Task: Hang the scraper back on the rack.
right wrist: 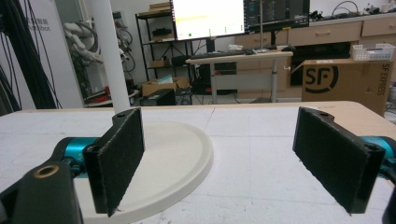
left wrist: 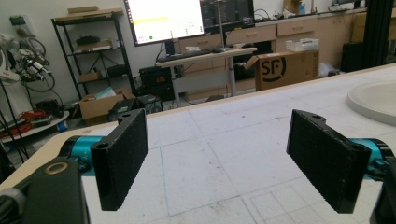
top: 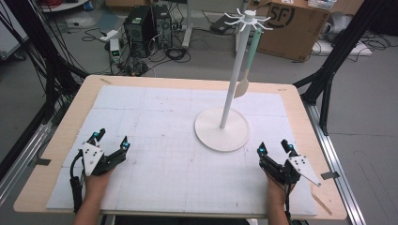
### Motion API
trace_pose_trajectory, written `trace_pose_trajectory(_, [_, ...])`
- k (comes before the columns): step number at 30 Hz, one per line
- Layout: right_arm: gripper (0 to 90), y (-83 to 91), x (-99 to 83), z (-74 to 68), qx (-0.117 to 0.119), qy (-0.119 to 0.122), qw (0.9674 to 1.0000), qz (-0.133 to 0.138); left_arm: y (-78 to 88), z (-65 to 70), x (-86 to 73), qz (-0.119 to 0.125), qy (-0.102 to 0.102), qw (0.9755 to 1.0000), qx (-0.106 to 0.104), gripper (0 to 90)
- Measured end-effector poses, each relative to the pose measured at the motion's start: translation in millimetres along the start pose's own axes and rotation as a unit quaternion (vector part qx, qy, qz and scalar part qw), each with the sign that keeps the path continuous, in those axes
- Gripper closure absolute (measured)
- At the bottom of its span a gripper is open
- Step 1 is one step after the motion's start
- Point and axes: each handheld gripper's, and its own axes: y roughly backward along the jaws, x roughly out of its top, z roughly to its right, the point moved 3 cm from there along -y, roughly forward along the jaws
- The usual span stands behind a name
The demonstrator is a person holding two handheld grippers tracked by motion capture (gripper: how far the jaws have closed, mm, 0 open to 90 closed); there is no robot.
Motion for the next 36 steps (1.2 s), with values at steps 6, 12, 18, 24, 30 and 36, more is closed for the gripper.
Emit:
trace_pose_trajectory(6, [16.1,-1.0,-0.4,0.0,0.002,0.001,1.0000,-0.002,-0.3,0.3,0.1,0.001,0.000,1.0000,0.000,21.3])
trace_pose_trajectory(12, [16.0,-0.9,-0.5,-0.2,0.002,-0.002,1.0000,-0.003,0.0,0.6,0.1,0.001,-0.003,1.0000,0.000,21.6])
trace_pose_trajectory(18, [16.1,-1.2,-0.8,-0.4,0.004,0.002,1.0000,-0.005,0.0,0.9,0.1,0.001,-0.005,1.0000,-0.001,21.5])
trace_pose_trajectory(24, [16.1,-1.9,-0.8,-0.2,0.006,0.003,1.0000,-0.005,0.1,0.6,0.1,0.000,-0.005,1.0000,0.000,21.7])
trace_pose_trajectory(30, [16.1,-1.6,-1.1,-1.0,0.005,0.005,0.9999,-0.008,0.0,0.5,0.1,0.001,-0.004,1.0000,-0.001,21.8])
trace_pose_trajectory(36, [16.1,-1.9,-1.6,-1.7,0.003,0.013,0.9998,-0.011,-0.2,0.2,0.1,0.001,-0.001,1.0000,0.000,22.0])
